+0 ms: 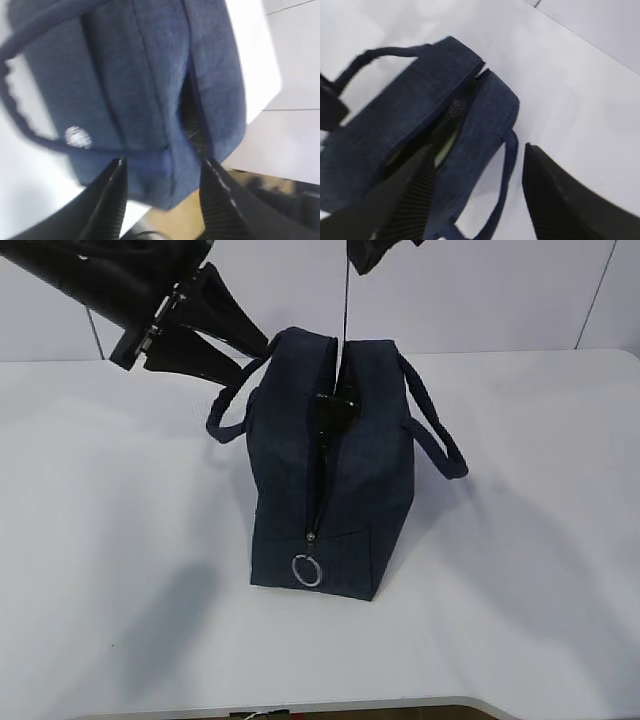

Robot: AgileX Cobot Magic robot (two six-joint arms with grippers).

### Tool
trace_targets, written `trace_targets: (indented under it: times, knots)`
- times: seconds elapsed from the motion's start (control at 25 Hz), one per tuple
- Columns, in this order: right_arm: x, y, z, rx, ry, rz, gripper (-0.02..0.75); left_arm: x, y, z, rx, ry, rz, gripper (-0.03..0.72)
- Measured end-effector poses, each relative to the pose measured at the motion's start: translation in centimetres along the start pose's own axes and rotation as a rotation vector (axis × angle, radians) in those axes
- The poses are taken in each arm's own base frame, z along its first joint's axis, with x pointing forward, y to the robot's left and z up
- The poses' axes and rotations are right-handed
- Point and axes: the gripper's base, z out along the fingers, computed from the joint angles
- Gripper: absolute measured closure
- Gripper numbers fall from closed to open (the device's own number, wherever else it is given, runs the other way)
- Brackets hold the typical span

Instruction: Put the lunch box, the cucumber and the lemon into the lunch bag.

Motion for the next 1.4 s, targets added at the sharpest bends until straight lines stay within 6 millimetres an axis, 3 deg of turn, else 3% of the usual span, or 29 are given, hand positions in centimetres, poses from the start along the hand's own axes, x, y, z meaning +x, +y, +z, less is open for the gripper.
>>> trace_targets:
  times: [0.2, 0.4, 0.56, 0.8, 1.0, 1.28, 1.4]
  knots:
    - [0.4, -0.4, -4.3, -0.098, -0.081, 0.059, 0.287, 0.4, -0.4, -0.8, -0.050, -0.006, 0.042, 0.341]
    - [1.9, -1.1, -8.1, -0.133, -0.139, 0.087, 0.287, 1.6, -1.9, -3.7, -0.199, -0.028, 0.132, 0.358]
    - [3.9, -1.6, -10.0, -0.139, -0.142, 0.090, 0.286, 2.7, -3.0, -6.0, -0.320, -0.059, 0.182, 0.386]
    - [8.7, -1.6, -10.6, -0.133, -0.088, 0.070, 0.286, 4.2, -5.3, -8.7, -0.361, -0.123, 0.231, 0.391]
    - [12.4, -1.5, -11.4, -0.137, -0.256, 0.069, 0.286, 5.9, -7.5, -10.9, -0.360, -0.179, 0.279, 0.393]
    - [16.6, -0.4, -9.6, -0.156, -0.426, 0.057, 0.286, 8.1, -9.9, -13.2, -0.354, -0.245, 0.341, 0.431]
    - [18.0, 0.4, -7.9, -0.168, -0.473, 0.049, 0.286, 9.3, -10.6, -13.4, -0.345, -0.245, 0.366, 0.441]
